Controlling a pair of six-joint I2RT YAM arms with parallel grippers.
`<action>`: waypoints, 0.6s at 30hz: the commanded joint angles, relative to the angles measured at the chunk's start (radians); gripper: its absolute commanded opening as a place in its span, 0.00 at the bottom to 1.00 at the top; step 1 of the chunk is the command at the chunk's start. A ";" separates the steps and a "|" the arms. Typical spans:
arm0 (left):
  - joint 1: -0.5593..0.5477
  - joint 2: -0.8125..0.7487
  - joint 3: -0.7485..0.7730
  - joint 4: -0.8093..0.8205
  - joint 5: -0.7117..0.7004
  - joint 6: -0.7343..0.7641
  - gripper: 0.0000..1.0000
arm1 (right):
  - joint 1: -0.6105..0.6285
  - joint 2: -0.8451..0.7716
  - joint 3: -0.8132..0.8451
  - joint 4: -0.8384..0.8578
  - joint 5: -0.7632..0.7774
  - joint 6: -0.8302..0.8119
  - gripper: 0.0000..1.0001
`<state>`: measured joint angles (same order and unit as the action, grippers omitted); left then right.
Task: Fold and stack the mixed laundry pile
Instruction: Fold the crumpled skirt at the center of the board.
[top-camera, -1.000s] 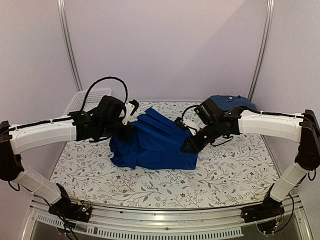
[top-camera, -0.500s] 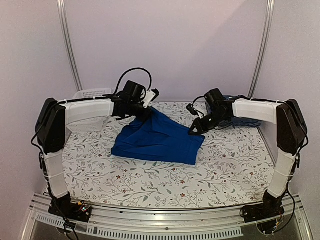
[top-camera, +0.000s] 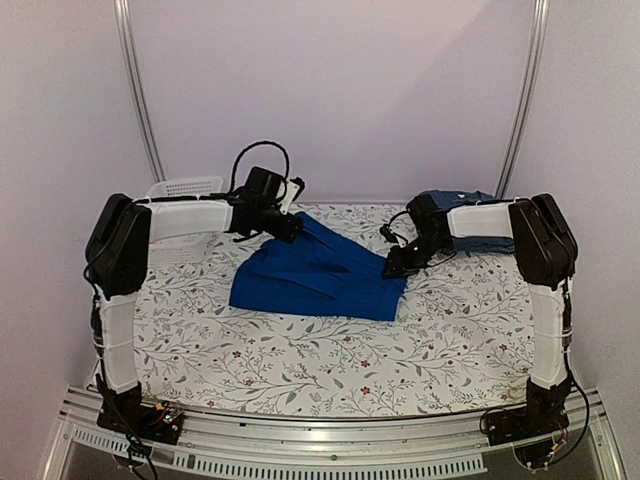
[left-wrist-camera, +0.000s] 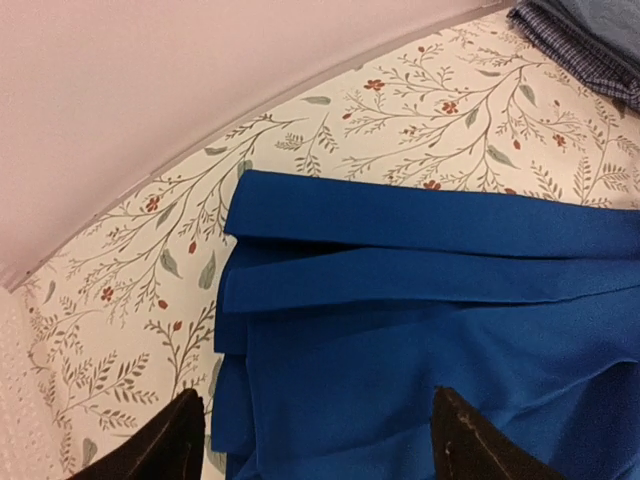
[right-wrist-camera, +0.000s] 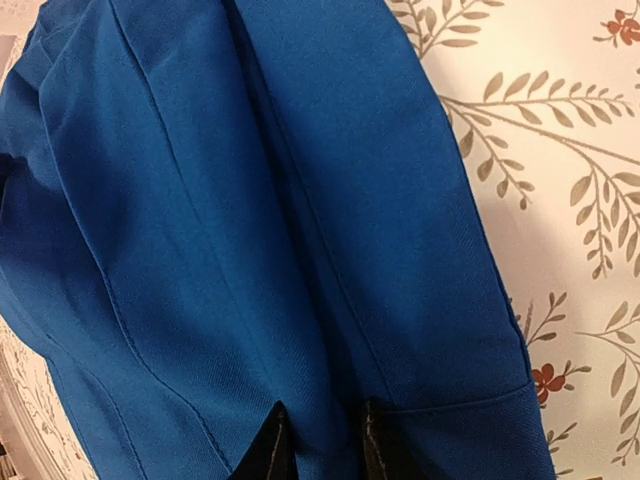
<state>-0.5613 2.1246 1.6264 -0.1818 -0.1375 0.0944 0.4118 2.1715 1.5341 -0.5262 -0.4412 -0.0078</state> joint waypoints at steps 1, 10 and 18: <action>0.020 -0.220 -0.135 0.061 -0.035 -0.137 0.82 | -0.001 -0.006 0.001 -0.011 0.082 0.043 0.24; 0.011 -0.456 -0.439 0.051 0.130 -0.355 1.00 | -0.001 -0.098 0.034 0.019 0.110 0.040 0.49; -0.062 -0.490 -0.604 0.052 0.190 -0.496 1.00 | -0.001 0.055 0.084 0.008 0.004 0.019 0.58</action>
<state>-0.5766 1.6444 1.0695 -0.1234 0.0174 -0.3042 0.4156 2.1395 1.6020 -0.5087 -0.4011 0.0223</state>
